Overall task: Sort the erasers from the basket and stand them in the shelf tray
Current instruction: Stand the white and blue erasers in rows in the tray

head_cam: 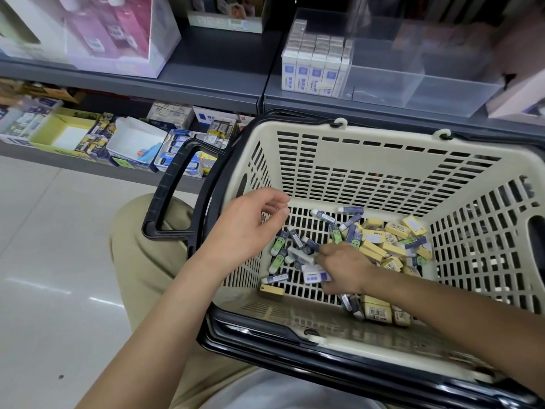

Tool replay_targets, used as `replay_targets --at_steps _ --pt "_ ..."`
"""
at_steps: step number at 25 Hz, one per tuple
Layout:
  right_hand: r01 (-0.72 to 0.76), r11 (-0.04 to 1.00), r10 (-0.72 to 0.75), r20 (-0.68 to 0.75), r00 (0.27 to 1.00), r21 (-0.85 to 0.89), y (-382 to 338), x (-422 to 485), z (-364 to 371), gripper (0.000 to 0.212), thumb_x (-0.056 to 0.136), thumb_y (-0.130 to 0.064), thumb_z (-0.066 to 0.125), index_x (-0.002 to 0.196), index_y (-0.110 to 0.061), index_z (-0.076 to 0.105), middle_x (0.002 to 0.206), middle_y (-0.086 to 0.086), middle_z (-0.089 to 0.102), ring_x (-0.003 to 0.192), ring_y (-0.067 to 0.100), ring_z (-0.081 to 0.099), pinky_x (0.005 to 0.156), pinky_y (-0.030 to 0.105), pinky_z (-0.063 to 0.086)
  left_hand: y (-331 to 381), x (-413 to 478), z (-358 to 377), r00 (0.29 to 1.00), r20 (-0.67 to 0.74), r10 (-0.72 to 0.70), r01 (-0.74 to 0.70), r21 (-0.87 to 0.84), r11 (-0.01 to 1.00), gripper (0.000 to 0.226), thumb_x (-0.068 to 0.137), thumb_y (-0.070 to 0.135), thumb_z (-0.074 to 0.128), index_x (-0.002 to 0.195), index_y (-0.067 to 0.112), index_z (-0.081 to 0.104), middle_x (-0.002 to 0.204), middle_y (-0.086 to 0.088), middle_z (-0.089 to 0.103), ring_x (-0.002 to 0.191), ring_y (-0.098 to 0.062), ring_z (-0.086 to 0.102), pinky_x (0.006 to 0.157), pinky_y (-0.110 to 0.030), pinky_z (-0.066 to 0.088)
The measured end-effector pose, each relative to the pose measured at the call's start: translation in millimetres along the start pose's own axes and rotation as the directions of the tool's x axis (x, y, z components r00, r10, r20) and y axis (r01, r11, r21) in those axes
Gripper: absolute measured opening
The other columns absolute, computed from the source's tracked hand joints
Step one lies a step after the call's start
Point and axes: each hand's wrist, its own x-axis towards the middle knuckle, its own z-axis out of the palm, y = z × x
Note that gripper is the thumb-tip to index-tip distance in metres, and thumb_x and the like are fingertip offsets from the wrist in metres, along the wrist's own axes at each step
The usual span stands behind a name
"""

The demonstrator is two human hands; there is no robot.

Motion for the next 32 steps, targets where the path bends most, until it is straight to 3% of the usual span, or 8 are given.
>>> replay_targets --at_steps 5,8,14,19,22,25,28,32 --pt "-0.162 0.954 0.201 -0.138 0.970 0.254 16 -2 -12 0.038 0.075 -0.047 0.058 0.101 -0.019 0.056 0.094 -0.002 0.050 0.077 0.014 0.051 0.057 0.021 0.038 -1 1 0 1.000 0.009 -0.007 0.007 0.006 1.000 0.020 0.090 0.024 0.058 0.110 0.024 0.062 0.097 0.018 0.063 0.092 0.007 0.057 0.083 -0.020 0.049" --pt "-0.238 0.921 0.300 -0.172 0.938 0.307 10 17 -22 0.038 0.078 -0.047 0.059 0.102 -0.018 0.055 0.097 0.000 0.049 0.081 0.016 0.052 0.060 0.025 0.042 0 1 -1 1.000 0.007 -0.003 0.003 -0.001 1.000 0.020 0.090 0.024 0.058 0.110 0.023 0.062 0.097 0.016 0.064 0.092 0.007 0.058 0.083 -0.020 0.049" --pt "-0.152 0.988 0.148 -0.104 0.983 -0.032 -5 39 -17 0.043 0.082 -0.049 0.058 0.104 -0.012 0.051 0.098 0.005 0.049 0.089 0.023 0.053 0.075 0.034 0.042 0 1 0 1.000 -0.002 0.004 -0.004 0.006 1.000 0.019 0.090 0.024 0.058 0.108 0.023 0.062 0.094 0.020 0.062 0.091 0.008 0.057 0.082 -0.020 0.049" --pt "-0.138 0.988 0.143 -0.075 0.987 0.066 -2 31 -27 0.034 0.082 -0.043 0.061 0.102 -0.015 0.055 0.097 0.001 0.050 0.083 0.019 0.054 0.065 0.029 0.044 2 0 0 1.000 0.014 0.008 -0.008 0.007 1.000 0.021 0.090 0.024 0.057 0.110 0.022 0.062 0.096 0.018 0.061 0.093 0.007 0.057 0.084 -0.020 0.049" --pt "-0.050 0.981 0.086 -0.189 0.978 0.190 3 12 -60 0.038 0.081 -0.041 0.061 0.113 -0.020 0.057 0.107 -0.002 0.053 0.092 0.015 0.056 0.064 0.026 0.043 8 6 -2 0.989 0.033 -0.145 0.147 -0.078 0.986 0.029 0.094 0.032 0.050 0.118 0.018 0.057 0.106 0.009 0.060 0.104 -0.007 0.058 0.093 -0.028 0.048" --pt "0.240 0.959 -0.155 -0.429 0.890 0.151 0 -13 -103 0.044 0.075 -0.030 0.068 0.117 -0.018 0.060 0.108 -0.001 0.055 0.087 0.010 0.052 0.063 0.023 0.039 21 20 -1 0.814 0.323 -0.483 0.560 -0.213 0.801 0.059 0.092 0.057 0.030 0.127 0.013 0.048 0.119 -0.006 0.059 0.100 -0.022 0.061 0.085 -0.040 0.054" --pt "0.369 0.920 -0.265 -0.486 0.833 0.131 -12 -30 -131 0.040 0.074 -0.021 0.071 0.112 -0.015 0.062 0.105 0.001 0.051 0.085 0.007 0.045 0.063 0.024 0.045 33 27 2 0.558 0.688 -0.464 0.762 -0.205 0.614 0.074 0.082 0.071 0.027 0.115 0.012 0.057 0.106 -0.015 0.067 0.087 -0.027 0.068 0.059 -0.035 0.057" --pt "0.374 0.877 -0.179 -0.518 0.836 0.301 -14 -36 -134 0.044 0.079 -0.032 0.069 0.117 -0.016 0.055 0.107 -0.003 0.049 0.092 0.009 0.051 0.079 0.025 0.048 33 22 -1 0.594 0.732 -0.334 0.733 -0.322 0.599 0.050 0.075 0.049 0.055 0.107 0.010 0.060 0.092 -0.012 0.070 0.069 -0.014 0.068 0.051 -0.021 0.055"
